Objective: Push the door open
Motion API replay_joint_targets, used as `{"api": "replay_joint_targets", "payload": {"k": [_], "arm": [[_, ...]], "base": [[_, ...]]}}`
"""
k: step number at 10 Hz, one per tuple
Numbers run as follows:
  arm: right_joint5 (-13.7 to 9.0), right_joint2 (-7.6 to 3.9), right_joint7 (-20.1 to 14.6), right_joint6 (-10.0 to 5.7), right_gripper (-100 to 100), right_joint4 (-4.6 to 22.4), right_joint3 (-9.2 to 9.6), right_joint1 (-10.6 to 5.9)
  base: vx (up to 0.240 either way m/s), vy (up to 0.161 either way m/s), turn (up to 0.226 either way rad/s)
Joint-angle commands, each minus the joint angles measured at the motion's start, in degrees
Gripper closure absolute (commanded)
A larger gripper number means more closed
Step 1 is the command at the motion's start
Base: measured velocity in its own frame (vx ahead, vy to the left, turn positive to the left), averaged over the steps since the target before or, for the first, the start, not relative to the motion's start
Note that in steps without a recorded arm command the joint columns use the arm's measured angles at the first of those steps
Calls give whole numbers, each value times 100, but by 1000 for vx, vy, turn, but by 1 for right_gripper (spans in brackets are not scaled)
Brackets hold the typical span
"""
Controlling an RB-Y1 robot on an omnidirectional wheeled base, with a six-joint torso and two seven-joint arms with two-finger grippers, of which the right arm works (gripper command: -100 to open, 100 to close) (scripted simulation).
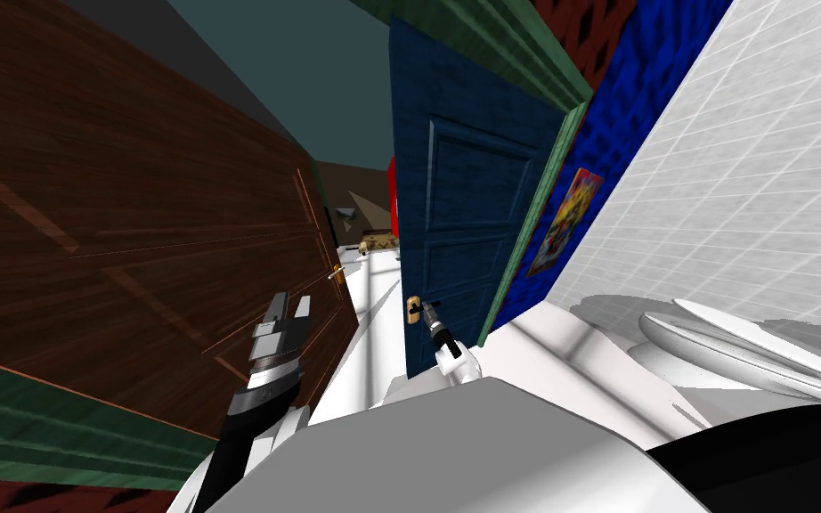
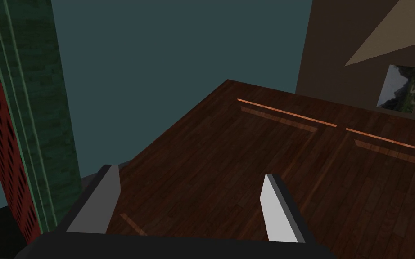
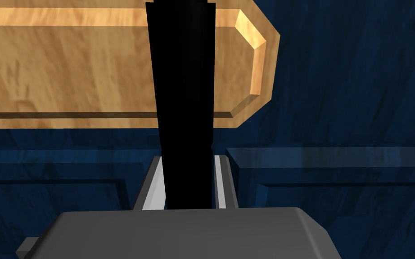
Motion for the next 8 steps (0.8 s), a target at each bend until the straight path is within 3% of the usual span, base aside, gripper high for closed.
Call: {"api": "replay_joint_targets", "payload": {"k": [1, 8], "arm": [[-17, -55, 29, -5, 100, -71, -167, -64], [-61, -87, 115, 18, 100, 45, -576, -168]], "base": [[179, 89, -64], [135, 97, -58]]}}
